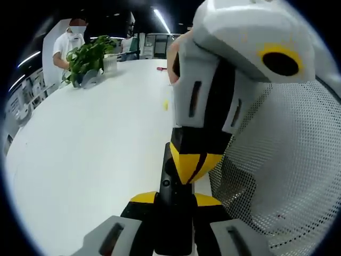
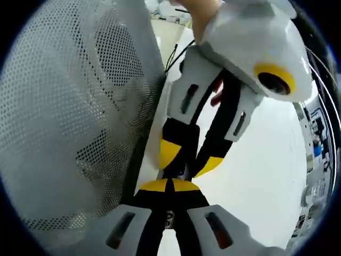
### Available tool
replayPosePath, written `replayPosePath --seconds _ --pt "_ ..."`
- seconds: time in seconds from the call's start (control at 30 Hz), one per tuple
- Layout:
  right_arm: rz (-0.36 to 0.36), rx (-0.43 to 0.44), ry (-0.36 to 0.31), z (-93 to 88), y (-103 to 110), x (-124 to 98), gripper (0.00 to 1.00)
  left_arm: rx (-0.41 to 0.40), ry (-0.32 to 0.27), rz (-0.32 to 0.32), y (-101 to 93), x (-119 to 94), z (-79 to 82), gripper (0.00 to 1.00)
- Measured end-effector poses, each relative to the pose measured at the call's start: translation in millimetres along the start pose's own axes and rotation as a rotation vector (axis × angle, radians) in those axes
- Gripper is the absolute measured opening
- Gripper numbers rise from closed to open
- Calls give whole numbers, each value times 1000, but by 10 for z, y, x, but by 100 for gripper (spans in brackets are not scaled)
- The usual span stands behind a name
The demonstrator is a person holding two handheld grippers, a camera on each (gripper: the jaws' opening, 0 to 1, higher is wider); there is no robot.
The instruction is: Press the specified remote control buttons in sequence, fully releasing each button before pressing the next.
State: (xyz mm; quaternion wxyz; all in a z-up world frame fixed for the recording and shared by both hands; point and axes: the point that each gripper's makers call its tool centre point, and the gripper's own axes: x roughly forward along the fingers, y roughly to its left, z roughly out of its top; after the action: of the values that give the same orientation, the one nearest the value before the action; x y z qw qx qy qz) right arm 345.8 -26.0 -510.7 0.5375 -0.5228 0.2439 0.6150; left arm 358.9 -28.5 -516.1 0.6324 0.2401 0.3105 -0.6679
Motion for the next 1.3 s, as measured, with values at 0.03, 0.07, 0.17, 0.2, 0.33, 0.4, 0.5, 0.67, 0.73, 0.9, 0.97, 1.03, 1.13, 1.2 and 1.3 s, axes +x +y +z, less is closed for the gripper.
replayPosePath --seconds 0.03,0.07,0.17,0.2,0.33,0.4,0.5,0.67,0.73,0.9,0.97,1.03,1.13,1.2,1.3 --pt "-5 -44 6 1 5 -1 0 -1 0 0 0 0 -1 24" --pt "-9 -83 13 3 11 2 0 -2 0 -1 1 1 -1 25" --pt "-24 -303 68 17 49 23 0 -15 -5 -6 -4 5 4 25" --pt "-28 -364 85 18 52 24 0 -9 -4 -6 -4 7 2 25" --pt "-36 -472 140 18 63 31 0 -2 -2 -5 -8 8 5 24" --pt "-34 -478 155 20 70 40 0 1 0 -5 -8 8 4 24" --pt "-22 -534 194 19 62 37 0 3 1 -5 -9 8 4 24" --pt "11 -324 133 14 45 30 0 4 2 -5 -10 7 4 24" --pt "48 -104 61 20 21 16 0 4 1 -5 -11 6 6 24" --pt "102 214 -37 -7 -56 -7 0 0 -2 -5 -10 4 5 25" --pt "75 211 -25 -62 -126 -29 0 -4 -4 -5 -8 3 3 25" --pt "85 213 -25 -67 -114 -27 0 -3 -4 -5 -7 4 4 25" --pt "95 194 -22 -49 -81 -4 0 -1 -3 -5 -7 5 5 25" --pt "96 181 -13 -41 -77 -1 0 -2 -3 -6 -7 5 6 25" --pt "100 223 5 -50 -89 2 0 -2 -3 -6 -6 6 6 24"
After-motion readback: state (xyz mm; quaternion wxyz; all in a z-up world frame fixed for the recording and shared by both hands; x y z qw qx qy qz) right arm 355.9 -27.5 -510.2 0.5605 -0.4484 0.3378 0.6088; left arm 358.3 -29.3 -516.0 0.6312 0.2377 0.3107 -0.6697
